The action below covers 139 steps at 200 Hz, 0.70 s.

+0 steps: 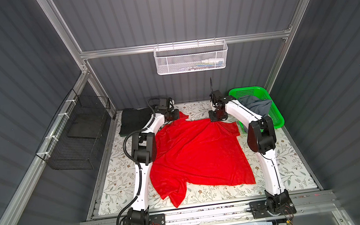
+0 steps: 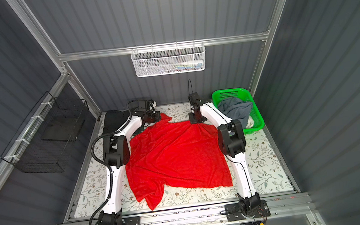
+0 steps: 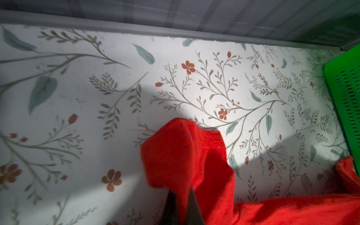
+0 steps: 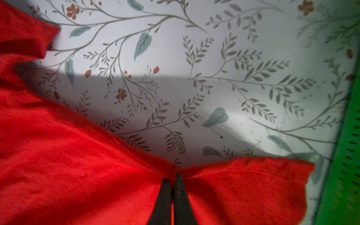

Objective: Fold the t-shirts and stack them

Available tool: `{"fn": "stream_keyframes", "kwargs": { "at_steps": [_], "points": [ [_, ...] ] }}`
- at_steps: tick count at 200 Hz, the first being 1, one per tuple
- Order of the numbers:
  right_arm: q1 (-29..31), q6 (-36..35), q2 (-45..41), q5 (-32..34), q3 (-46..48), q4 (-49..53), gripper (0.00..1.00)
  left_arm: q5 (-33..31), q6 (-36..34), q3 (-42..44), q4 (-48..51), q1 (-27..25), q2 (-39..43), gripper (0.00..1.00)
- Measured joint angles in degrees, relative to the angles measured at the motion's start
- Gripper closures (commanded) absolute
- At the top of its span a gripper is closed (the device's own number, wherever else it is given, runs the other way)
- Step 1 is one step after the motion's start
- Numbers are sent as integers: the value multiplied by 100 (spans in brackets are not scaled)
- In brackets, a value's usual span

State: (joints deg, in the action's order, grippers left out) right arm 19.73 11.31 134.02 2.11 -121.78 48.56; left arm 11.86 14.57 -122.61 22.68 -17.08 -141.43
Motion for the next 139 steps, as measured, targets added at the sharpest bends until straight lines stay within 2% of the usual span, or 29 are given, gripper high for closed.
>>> {"fn": "stream_keyframes", "kwargs": {
  "at_steps": [55, 73, 82, 96, 105, 123, 139],
  "points": [
    [39, -199, 1005, 304, -1353, 308, 99, -249, -2, 83, -120, 42, 184, 100],
    [39, -284, 1235, 470, -1530, 387, 94, -367, -4, 166, -129, 42, 184, 100],
    [39, -337, 1285, 540, -1552, 396, 84, -426, -4, 219, -131, 42, 184, 100],
    [39, -437, 1325, 621, -1580, 396, 79, -503, -7, 293, -133, 42, 190, 100],
    [39, -514, 1338, 671, -1641, 389, 67, -540, -11, 328, -129, 42, 195, 100],
    [35, -566, 1346, 730, -1814, 376, 24, -636, -28, 376, -136, 42, 205, 100],
    [31, -584, 1342, 734, -1961, 376, 8, -682, -44, 411, -136, 42, 236, 100]
  ]
}}
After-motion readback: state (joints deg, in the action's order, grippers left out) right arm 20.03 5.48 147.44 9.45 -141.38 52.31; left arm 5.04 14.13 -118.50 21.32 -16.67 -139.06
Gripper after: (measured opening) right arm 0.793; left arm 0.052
